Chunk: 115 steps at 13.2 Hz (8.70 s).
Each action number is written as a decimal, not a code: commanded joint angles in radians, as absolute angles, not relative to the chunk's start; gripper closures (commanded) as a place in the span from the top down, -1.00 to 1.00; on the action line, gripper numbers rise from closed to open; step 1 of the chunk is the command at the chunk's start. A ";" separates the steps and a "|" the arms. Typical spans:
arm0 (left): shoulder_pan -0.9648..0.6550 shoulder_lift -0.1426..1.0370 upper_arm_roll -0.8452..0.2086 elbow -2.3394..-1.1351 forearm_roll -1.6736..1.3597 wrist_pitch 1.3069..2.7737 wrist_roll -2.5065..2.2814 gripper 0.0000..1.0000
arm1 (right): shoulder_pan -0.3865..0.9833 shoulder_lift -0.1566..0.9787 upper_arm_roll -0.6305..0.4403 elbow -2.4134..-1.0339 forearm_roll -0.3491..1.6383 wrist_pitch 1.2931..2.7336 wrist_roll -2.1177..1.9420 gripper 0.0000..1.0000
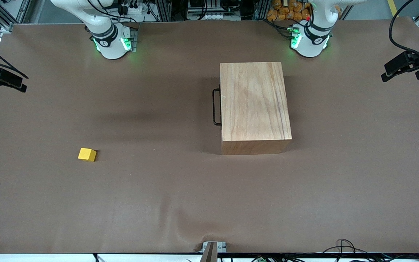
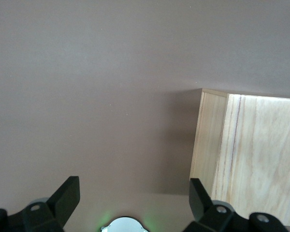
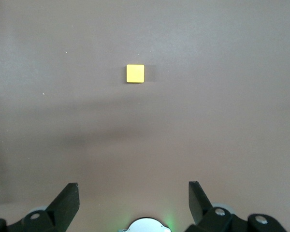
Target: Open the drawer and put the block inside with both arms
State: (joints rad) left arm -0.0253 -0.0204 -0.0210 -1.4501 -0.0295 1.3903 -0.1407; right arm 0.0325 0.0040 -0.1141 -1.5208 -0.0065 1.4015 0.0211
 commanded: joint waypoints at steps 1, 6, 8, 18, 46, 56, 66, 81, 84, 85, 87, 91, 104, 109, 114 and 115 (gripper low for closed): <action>-0.017 -0.018 -0.023 -1.439 -0.041 1.378 -0.123 1.00 | 0.015 -0.023 -0.103 -1.549 -0.003 1.414 0.035 1.00; -0.020 -0.018 -0.026 -1.445 -0.035 1.371 -0.123 1.00 | 0.021 -0.020 -0.101 -1.554 -0.003 1.433 0.035 1.00; -0.026 -0.017 -0.031 -1.447 -0.031 1.335 -0.127 1.00 | 0.021 -0.020 -0.103 -1.555 -0.003 1.437 0.035 1.00; -0.093 0.069 -0.167 -1.440 -0.046 1.370 -0.244 1.00 | 0.017 -0.011 -0.100 -1.562 -0.018 1.457 0.023 1.00; -0.827 0.603 -0.135 -1.266 0.150 1.795 -1.224 1.00 | -0.025 -0.006 -0.103 -1.618 -0.008 1.580 0.017 1.00; -0.857 0.695 -0.140 -1.278 0.221 1.842 -1.155 1.00 | -0.025 0.199 -0.101 -1.608 -0.003 1.940 0.020 1.00; -0.876 0.723 -0.140 -1.285 0.224 1.836 -1.151 1.00 | -0.060 0.554 -0.101 -1.453 -0.005 2.246 0.018 1.00; -0.896 0.756 -0.152 -1.275 0.172 1.989 -1.167 1.00 | -0.011 0.770 -0.097 -1.297 0.061 1.841 0.017 1.00; -0.900 0.756 -0.152 -1.275 0.172 2.011 -1.167 1.00 | -0.014 0.764 -0.094 -1.432 0.069 1.845 0.003 1.00; -0.902 0.758 -0.153 -1.275 0.169 2.028 -1.170 1.00 | -0.012 0.761 -0.094 -1.448 0.090 1.845 0.003 1.00; -0.911 0.759 -0.152 -1.275 0.155 2.063 -1.170 1.00 | 0.001 0.747 -0.095 -1.450 0.107 1.844 0.002 1.00; -0.925 0.764 -0.153 -1.267 0.146 2.115 -1.169 1.00 | -0.012 0.750 -0.094 -1.476 0.107 1.850 -0.003 1.00; -0.954 0.792 -0.159 -1.267 0.129 2.292 -1.169 1.00 | 0.002 0.652 -0.097 -1.565 0.095 1.977 -0.075 -1.00; -0.966 0.793 -0.178 -1.261 0.129 2.341 -1.167 1.00 | -0.092 0.571 -0.101 -1.387 0.107 1.881 -0.490 -1.00; -0.965 0.775 -0.196 -1.261 0.129 2.341 -1.170 1.00 | -0.086 0.425 -0.098 -1.341 -0.013 1.842 -0.877 -1.00; -0.962 0.764 -0.195 -1.261 0.129 2.339 -1.172 1.00 | -0.090 0.419 -0.098 -1.341 -0.018 1.841 -0.978 -1.00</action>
